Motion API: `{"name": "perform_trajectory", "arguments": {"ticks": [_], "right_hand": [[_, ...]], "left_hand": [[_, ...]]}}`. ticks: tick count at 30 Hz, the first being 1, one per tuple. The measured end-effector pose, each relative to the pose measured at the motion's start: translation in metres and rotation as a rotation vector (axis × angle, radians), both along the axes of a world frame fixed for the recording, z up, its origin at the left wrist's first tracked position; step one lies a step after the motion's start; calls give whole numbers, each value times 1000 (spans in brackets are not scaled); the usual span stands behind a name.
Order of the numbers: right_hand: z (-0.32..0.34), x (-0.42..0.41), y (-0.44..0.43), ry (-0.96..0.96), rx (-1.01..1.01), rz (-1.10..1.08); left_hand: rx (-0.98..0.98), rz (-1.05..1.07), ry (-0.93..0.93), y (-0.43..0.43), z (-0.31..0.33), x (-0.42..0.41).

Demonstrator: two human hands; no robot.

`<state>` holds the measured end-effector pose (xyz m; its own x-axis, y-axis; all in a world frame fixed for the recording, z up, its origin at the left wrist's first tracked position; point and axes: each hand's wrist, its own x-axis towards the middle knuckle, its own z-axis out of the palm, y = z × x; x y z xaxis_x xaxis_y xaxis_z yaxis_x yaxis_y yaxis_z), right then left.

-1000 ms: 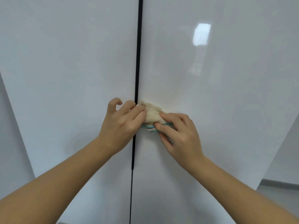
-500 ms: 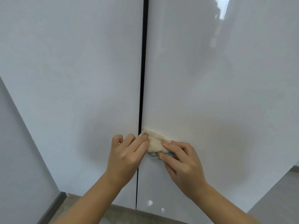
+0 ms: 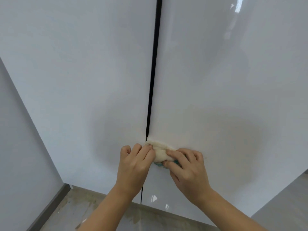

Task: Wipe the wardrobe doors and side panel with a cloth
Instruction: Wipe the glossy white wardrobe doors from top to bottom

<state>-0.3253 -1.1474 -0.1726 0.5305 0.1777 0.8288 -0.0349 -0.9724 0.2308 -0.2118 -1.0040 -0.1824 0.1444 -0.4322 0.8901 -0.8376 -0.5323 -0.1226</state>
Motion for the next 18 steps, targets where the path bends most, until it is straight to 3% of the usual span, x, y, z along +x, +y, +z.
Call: {"name": "perform_trajectory", "arguments": {"ticks": [8,18], "right_hand": [[57,-5,-6,-60,-86,-45],[219,5,-6,-253,-167,4]], "left_hand": [[-62,33,-78,-12,55,-7],[-189,54,-258,-14,213,5]]}}
